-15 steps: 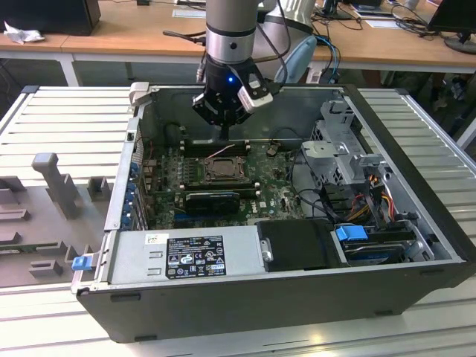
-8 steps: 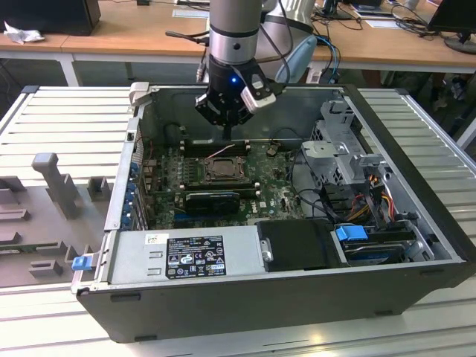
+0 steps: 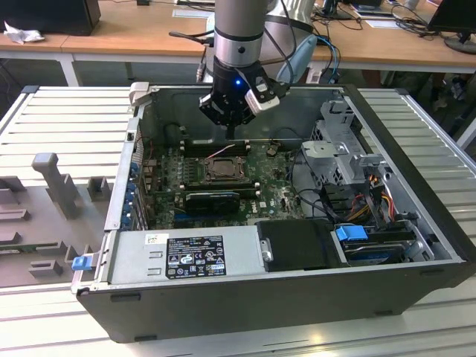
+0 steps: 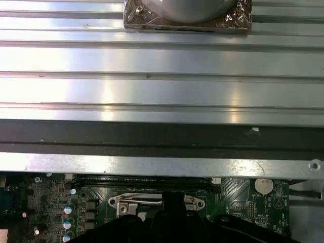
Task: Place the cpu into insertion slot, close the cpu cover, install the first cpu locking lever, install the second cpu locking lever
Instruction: 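Install the first cpu locking lever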
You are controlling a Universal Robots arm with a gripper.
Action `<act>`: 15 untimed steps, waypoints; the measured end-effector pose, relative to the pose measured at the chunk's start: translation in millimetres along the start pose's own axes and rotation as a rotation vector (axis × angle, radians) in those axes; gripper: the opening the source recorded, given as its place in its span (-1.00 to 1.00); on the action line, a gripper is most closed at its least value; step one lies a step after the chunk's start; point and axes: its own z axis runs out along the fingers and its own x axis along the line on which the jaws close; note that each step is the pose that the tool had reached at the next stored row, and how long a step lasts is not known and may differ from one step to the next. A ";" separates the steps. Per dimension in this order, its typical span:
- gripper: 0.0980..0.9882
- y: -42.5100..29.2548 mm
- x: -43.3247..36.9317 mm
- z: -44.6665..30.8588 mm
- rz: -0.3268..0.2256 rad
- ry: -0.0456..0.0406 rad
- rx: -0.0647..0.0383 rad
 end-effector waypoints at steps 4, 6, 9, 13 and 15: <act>-0.98 0.0 2.5 0.2 0.000 -0.0001 0.000; -0.98 0.0 10.1 0.4 0.000 0.0000 0.000; -0.98 -0.9 13.6 0.8 0.000 -0.0031 0.000; -0.98 -1.8 13.6 9.1 -0.006 -0.0035 0.000; -0.98 -2.2 13.6 13.4 -0.010 -0.0031 0.000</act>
